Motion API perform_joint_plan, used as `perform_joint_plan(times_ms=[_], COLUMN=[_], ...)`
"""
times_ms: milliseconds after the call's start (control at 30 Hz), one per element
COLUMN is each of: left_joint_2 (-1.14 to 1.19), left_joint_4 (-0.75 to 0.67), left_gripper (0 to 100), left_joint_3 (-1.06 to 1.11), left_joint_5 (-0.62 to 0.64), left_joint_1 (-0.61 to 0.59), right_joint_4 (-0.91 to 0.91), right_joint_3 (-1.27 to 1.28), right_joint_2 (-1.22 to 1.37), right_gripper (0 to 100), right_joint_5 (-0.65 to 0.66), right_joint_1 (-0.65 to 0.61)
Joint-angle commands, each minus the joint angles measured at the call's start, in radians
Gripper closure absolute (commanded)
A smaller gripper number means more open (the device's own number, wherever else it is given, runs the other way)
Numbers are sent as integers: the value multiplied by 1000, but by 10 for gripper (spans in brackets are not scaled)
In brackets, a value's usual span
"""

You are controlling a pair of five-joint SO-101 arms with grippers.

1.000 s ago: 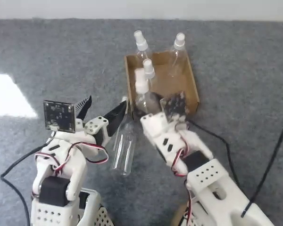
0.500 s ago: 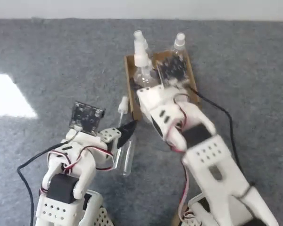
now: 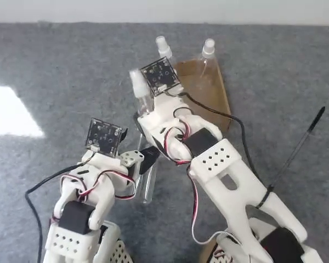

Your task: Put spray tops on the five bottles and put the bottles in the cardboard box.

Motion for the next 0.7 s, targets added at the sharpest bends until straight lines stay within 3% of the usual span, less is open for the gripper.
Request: perform_joint_plan(times_ms=[0,167,667], left_joint_2=[-9,-9,-8], left_joint_4=[-74,-94,-98], left_gripper=[692,692,692], left_joint_3=[19,19,24], left_joint_5=[3,3,3], left_joint_1=[-12,-68,-74], right_joint_4=[137,203,254], right_joint_3=[-106,-103,-106], right_joint_2=[-117,-200,-291], right_gripper=[993,993,993], right_joint_5=[-12,-11,-9], right_joint_1=[-25,-22,-1])
